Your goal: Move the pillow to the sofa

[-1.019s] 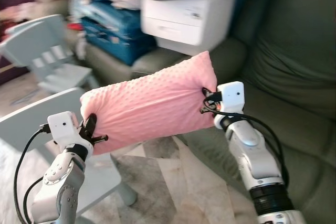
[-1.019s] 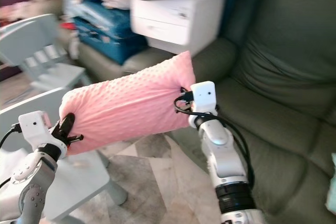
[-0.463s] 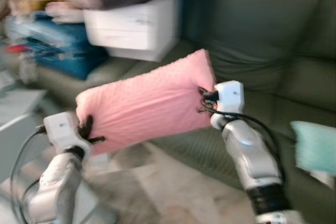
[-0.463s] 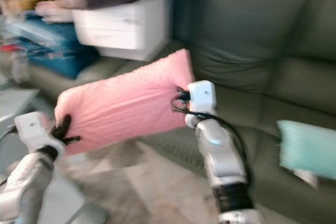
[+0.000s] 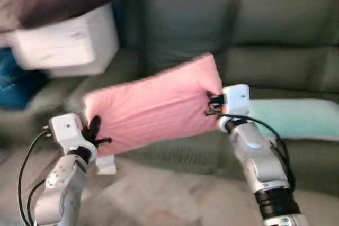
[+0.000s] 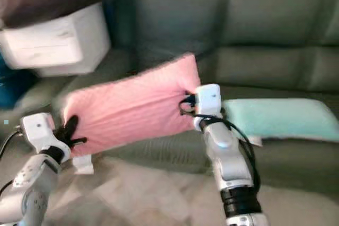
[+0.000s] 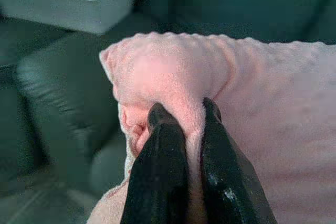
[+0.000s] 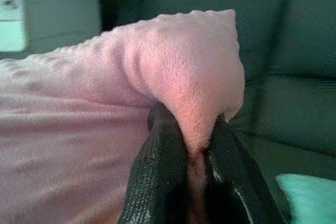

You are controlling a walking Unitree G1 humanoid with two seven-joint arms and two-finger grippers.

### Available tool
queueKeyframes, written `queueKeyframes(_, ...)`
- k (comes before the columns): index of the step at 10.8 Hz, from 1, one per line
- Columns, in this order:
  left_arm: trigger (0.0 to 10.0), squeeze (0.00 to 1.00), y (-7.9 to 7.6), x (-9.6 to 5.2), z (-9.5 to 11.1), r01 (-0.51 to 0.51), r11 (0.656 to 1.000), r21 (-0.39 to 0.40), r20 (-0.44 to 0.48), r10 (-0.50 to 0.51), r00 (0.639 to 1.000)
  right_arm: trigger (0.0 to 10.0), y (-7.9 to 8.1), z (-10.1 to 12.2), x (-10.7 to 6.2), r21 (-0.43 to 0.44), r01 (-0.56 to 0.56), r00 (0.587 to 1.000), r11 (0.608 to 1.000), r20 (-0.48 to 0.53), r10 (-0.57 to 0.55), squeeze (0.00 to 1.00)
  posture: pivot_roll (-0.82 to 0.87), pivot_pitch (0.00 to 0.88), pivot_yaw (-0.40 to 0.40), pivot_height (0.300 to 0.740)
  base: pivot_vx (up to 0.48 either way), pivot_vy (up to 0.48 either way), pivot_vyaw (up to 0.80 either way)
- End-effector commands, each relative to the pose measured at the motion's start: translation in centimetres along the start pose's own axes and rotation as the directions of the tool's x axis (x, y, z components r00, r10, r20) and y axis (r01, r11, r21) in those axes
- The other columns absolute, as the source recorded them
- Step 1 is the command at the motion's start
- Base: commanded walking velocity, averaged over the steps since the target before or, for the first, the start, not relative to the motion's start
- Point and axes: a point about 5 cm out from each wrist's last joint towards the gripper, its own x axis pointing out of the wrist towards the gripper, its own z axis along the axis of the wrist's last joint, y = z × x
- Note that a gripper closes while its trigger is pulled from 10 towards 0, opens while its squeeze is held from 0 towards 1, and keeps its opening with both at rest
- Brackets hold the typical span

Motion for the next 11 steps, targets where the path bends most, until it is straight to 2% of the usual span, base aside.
queueKeyframes(1, 10.0, 0.0, 1.27, -0.2, 0.69, -0.051, 0.999, 0.021, 0.021, 0.05, 0.999, 10.0, 0.24, 1.04, 0.32, 0.004, 0.008, 0.999, 1.0, 0.04, -0.008, 0.0, -0.21, 0.0, 0.091, 0.74, 0.0, 0.0, -0.8)
queueKeyframes(4, 10.0, 0.0, 1.39, -0.22, 0.69, -0.063, 0.998, 0.018, 0.024, 0.062, 0.998, 10.0, 0.23, 1.04, 0.28, 0.007, 0.007, 0.999, 1.0, 0.047, -0.008, 0.0, -0.21, 0.0, 0.092, 0.74, 0.0, 0.0, -0.73)
queueKeyframes(7, 10.0, 0.0, 1.43, -0.2, 0.77, -0.061, 0.998, 0.015, 0.026, 0.061, 0.998, 10.0, 0.4, 1.07, 0.23, -0.008, 0.0, 0.999, 1.0, 0.049, 0.0, 0.0, -0.21, 0.0, 0.092, 0.74, 0.0, 0.0, 0.0)
queueKeyframes(11, 10.0, 0.0, 1.25, -0.3, 0.75, -0.045, 0.998, 0.041, 0.033, 0.043, 0.999, 10.0, 0.42, 1.1, 0.26, -0.009, 0.001, 0.999, 1.0, 0.051, -0.001, 0.0, -0.21, 0.0, 0.091, 0.74, 0.0, 0.453, 0.0)
